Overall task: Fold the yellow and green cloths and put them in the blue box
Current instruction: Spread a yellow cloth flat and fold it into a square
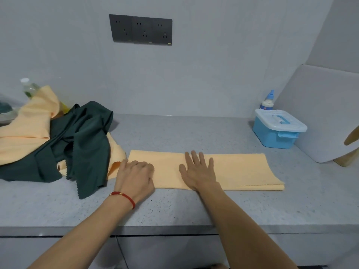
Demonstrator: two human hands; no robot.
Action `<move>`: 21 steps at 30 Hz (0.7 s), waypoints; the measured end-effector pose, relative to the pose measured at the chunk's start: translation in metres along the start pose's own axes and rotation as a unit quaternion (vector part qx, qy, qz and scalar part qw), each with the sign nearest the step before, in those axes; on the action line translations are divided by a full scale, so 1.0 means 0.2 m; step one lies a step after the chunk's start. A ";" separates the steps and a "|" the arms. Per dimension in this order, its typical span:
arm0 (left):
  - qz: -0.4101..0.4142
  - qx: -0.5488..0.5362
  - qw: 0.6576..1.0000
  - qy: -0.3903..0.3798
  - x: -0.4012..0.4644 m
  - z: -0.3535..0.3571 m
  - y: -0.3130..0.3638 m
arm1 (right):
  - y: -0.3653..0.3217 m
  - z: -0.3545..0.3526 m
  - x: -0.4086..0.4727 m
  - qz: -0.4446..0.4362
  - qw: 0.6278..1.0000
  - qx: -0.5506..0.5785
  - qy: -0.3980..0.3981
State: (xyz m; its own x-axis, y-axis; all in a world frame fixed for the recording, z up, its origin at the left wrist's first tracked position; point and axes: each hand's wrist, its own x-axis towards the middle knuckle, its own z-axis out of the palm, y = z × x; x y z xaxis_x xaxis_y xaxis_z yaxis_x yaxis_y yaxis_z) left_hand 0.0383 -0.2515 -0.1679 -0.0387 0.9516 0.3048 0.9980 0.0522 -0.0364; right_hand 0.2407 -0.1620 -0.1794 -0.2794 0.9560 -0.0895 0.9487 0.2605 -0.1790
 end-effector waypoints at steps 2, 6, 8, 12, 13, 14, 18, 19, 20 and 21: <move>-0.010 -0.056 0.998 0.003 0.10 -0.03 0.12 | -0.04 -0.01 0.02 0.009 1.000 -0.001 -0.006; 0.021 -0.135 0.985 -0.100 0.25 -0.01 0.40 | -0.03 -0.05 0.03 0.001 0.999 0.025 -0.025; -0.009 -0.159 0.975 -0.152 0.26 0.04 0.45 | 0.06 -0.05 0.02 -0.002 0.999 0.038 -0.005; -0.026 -0.120 0.978 -0.167 0.26 0.12 0.40 | 0.14 -0.03 0.02 -0.010 1.000 0.012 0.005; -0.032 -0.113 0.977 -0.176 0.26 0.13 0.37 | 0.16 -0.02 0.02 -0.011 1.000 0.010 0.004; -0.038 -0.105 0.976 -0.185 0.27 0.14 0.34 | 0.20 -0.02 0.02 -0.007 1.000 0.008 0.007; -0.071 -0.096 0.974 -0.192 0.32 0.17 0.12 | 0.58 -0.08 -0.03 0.068 0.997 -0.005 0.033; -0.078 -0.093 0.975 -0.187 0.33 0.18 0.05 | 0.70 -0.10 -0.06 0.096 0.995 -0.006 0.034; -0.084 -0.093 0.975 -0.184 0.33 0.18 -0.02 | 0.80 -0.12 -0.08 0.121 0.992 -0.008 0.032; -0.089 -0.096 0.974 -0.182 0.34 0.19 -0.07 | 0.90 -0.13 -0.10 0.141 0.989 -0.013 0.029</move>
State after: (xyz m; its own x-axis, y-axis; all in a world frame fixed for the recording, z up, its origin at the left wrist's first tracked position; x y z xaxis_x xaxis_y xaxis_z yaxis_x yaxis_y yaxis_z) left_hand 0.0202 -0.1768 -0.1832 -0.1929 0.9787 -0.0695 0.9634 0.2024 0.1758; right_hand 0.4202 -0.1314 -0.1838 0.0056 0.9970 -0.0766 0.9915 -0.0155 -0.1296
